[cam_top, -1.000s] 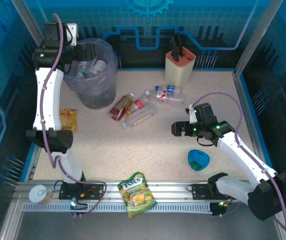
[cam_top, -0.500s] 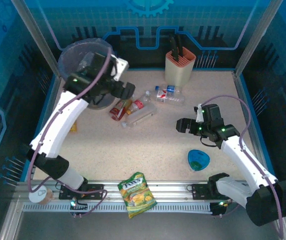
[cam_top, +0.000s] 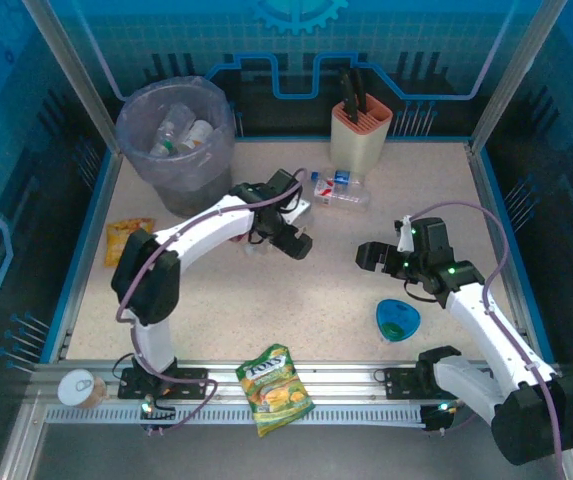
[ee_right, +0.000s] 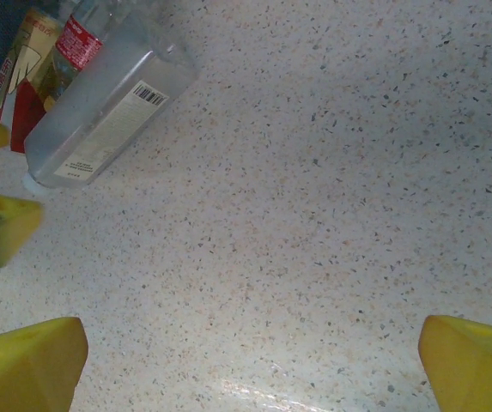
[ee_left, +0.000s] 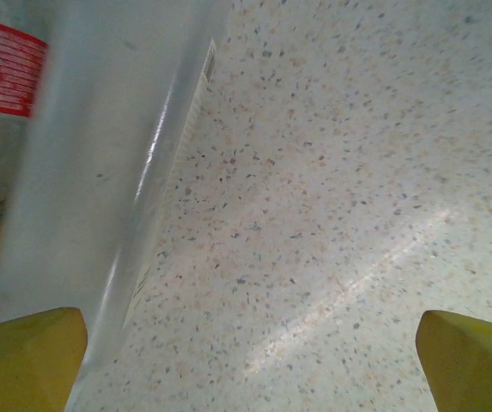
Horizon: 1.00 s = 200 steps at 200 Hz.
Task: Put the plastic bottles in the bin
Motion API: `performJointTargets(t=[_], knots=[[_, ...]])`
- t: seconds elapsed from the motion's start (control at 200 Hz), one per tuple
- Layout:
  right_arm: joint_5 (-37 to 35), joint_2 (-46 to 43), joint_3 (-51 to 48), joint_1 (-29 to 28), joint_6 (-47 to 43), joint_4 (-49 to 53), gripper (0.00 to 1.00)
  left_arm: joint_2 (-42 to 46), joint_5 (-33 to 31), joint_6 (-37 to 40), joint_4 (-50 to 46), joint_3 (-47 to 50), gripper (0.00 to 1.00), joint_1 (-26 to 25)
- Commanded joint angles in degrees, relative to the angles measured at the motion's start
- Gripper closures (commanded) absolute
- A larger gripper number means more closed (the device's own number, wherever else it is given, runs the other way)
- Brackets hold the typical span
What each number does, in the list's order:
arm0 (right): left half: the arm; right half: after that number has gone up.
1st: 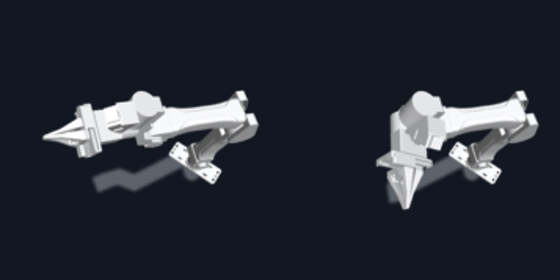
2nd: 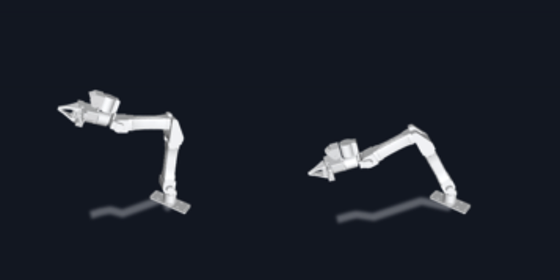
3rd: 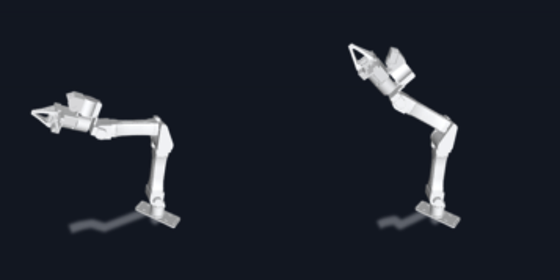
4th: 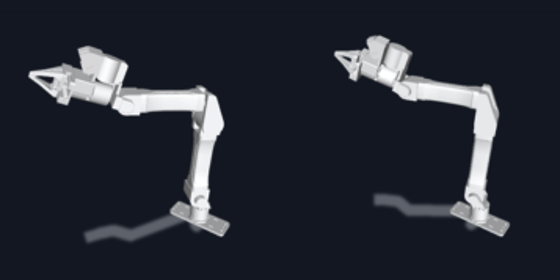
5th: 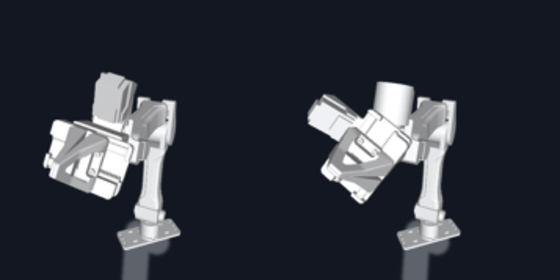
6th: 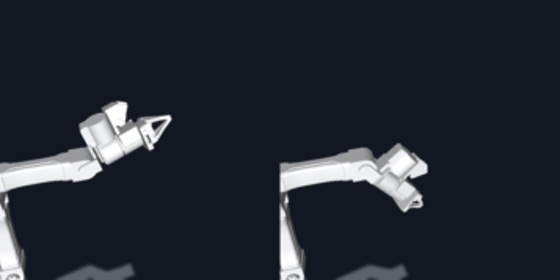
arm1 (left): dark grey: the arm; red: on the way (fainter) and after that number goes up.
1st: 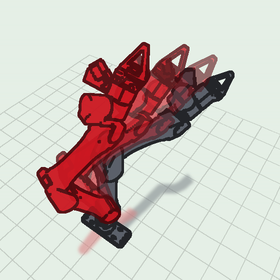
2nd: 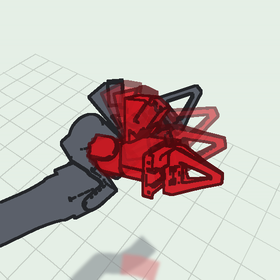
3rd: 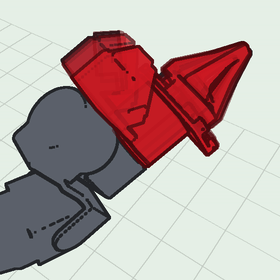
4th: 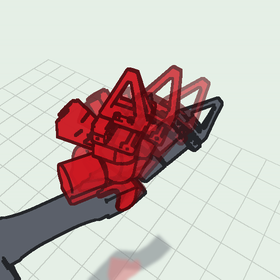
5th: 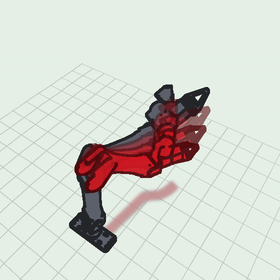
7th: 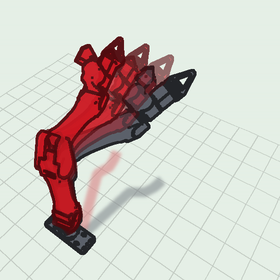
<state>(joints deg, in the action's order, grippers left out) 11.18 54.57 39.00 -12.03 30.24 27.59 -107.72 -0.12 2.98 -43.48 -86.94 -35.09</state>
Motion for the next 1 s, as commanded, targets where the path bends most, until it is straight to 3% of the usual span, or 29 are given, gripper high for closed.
performJointTargets(t=[0.0,0.25,0.605,0.996], knots=[[1.31,-0.86,-1.5,1.24,0.09,-1.29,0.0,-2.56,1.11,1.15,3.07,-0.33,0.01,-0.09],[2.69,-0.17,-1.65,1.92,-0.49,-1.75,0.0,-7.29,-4.55,3.21,3.74,-1.77,0.01,-0.11],[3.41,0.96,-1.96,2.33,-1.14,-1.96,0.0,-3.28,-7.92,6.45,4.82,-5.17,0.01,0.05],[3.86,1.25,-2.0,2.45,-1.75,-1.33,0.0,-11.53,-8.34,11.78,0.9,-16.95,0.01,5.93]])
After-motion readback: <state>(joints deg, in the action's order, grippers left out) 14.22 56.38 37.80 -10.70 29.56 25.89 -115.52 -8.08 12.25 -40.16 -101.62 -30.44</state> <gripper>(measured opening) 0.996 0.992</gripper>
